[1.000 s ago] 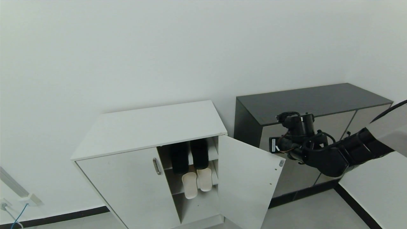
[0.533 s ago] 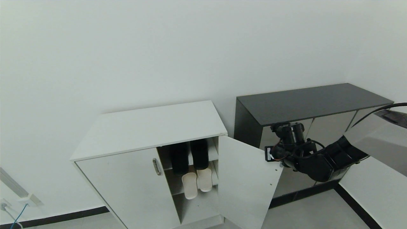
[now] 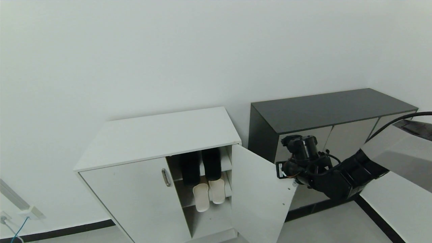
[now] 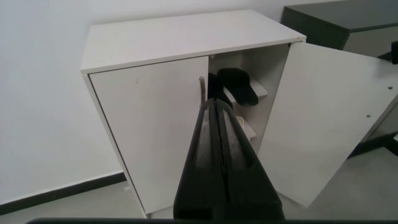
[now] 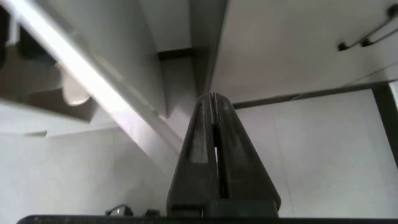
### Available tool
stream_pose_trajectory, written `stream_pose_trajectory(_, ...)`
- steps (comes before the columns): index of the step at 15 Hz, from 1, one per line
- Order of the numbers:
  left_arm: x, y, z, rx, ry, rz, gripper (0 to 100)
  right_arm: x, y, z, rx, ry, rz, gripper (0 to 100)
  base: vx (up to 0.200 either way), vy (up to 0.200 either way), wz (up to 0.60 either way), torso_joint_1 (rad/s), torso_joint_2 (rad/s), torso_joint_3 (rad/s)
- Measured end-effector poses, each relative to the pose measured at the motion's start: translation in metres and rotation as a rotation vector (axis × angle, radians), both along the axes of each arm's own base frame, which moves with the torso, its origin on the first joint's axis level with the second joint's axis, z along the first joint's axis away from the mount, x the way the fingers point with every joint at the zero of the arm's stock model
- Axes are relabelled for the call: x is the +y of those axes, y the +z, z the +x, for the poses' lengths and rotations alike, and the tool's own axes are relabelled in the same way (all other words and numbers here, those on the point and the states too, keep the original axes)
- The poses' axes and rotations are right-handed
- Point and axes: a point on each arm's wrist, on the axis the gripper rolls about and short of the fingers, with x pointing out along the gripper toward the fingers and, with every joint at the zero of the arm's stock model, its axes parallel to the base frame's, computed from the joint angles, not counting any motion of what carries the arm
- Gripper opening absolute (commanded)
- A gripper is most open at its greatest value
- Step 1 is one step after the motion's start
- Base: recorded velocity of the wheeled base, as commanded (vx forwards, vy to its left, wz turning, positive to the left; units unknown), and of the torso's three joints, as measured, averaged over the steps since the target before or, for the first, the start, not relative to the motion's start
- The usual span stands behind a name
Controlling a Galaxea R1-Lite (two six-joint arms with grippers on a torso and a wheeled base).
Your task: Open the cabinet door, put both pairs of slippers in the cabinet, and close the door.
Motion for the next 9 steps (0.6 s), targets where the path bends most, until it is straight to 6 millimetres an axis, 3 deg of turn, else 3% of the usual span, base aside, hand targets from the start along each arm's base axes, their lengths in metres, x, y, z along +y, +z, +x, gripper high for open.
stream_pose_trajectory(6, 0.0, 0.0, 0.0, 0.0, -0.001, -0.001, 0, 0.038, 0.011, -0.056, 0.016, 0.161, -0.012, 0, 0.0, 0.0, 0.0, 0.0, 0.0, 0.0)
stream_pose_trajectory(9, 0.0, 0.0, 0.0, 0.0, -0.001, -0.002, 0, 0.043, 0.021, -0.07, 0.002, 0.198, -0.001, 0, 0.0, 0.0, 0.0, 0.0, 0.0, 0.0)
